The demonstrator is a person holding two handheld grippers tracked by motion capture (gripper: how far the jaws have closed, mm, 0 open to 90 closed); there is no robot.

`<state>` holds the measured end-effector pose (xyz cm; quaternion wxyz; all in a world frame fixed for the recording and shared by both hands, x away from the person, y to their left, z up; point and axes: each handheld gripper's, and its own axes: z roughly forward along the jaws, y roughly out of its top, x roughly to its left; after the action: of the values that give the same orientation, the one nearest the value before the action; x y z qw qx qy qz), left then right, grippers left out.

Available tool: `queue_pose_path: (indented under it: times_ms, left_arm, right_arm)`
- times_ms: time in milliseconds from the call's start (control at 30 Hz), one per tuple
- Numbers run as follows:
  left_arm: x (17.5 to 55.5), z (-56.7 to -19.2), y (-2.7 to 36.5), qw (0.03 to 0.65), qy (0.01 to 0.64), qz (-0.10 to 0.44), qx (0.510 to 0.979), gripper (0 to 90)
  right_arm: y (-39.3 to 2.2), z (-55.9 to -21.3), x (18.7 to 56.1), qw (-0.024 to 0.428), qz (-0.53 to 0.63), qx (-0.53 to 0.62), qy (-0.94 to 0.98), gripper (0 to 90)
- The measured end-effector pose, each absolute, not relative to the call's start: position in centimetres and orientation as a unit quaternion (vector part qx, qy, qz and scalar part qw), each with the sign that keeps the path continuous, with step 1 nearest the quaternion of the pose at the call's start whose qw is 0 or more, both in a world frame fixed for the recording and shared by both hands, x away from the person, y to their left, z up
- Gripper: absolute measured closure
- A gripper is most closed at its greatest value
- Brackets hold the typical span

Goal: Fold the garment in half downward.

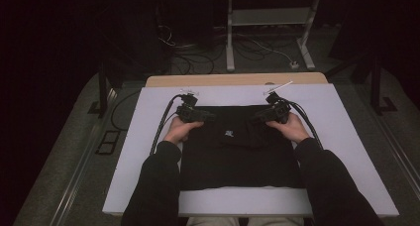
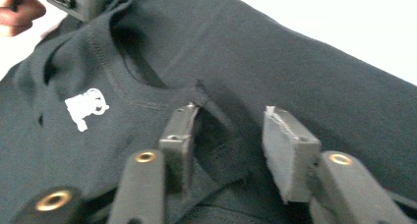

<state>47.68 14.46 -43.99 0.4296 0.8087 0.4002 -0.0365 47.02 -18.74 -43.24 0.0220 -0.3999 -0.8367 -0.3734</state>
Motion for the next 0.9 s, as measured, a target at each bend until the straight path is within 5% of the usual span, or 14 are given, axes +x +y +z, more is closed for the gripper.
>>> queue_pose_path:
  times_ms: [433,667,900]
  left_arm:
    - [47.5,-44.2,13.7,0.424,0.385,-0.034,0.819,64.7]
    - [47.3,-43.8,13.6,0.426,0.377,-0.024,0.822,87.1]
    - [47.2,-43.1,14.2,0.427,0.377,-0.022,0.821,88.8]
  right_arm:
    - [-18.5,-43.4,47.0,0.032,-0.370,-0.392,-0.841,76.4]
    - [-18.5,-43.0,46.6,0.026,-0.367,-0.378,-0.849,83.4]
    - [-18.6,-42.2,46.4,0.019,-0.369,-0.374,-0.850,84.0]
